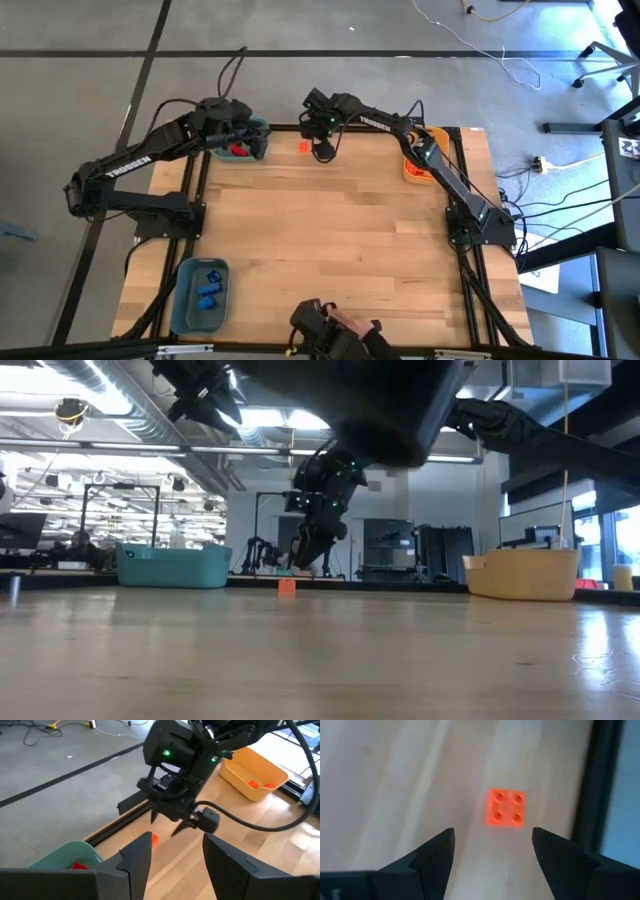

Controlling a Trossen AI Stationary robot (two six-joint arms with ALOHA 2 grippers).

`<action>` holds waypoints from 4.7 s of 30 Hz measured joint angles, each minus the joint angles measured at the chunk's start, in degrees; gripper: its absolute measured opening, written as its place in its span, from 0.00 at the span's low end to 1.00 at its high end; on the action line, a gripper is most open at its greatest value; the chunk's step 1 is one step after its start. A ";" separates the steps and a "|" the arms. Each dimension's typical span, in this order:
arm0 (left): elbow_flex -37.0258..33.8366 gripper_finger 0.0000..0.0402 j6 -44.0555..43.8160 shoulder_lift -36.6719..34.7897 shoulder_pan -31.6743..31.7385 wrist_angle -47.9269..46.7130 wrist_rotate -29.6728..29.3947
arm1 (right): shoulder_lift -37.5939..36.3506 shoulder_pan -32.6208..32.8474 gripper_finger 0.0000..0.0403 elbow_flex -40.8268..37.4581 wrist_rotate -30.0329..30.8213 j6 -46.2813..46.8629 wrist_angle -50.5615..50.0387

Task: Sort & place blocks by color
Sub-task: Put the orange game piece into the yellow bin

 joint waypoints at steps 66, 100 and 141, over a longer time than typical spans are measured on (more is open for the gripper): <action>0.04 0.42 -10.99 37.43 9.72 24.11 15.02 | -27.36 -0.02 0.66 1.03 -1.90 10.34 -17.97; 38.66 0.42 12.17 62.79 9.22 -23.11 13.88 | -27.34 -0.02 0.66 1.03 -1.88 9.25 -17.94; 38.62 0.42 16.14 68.89 11.33 -15.04 24.32 | -27.34 -0.04 0.66 1.03 -1.86 9.03 -17.51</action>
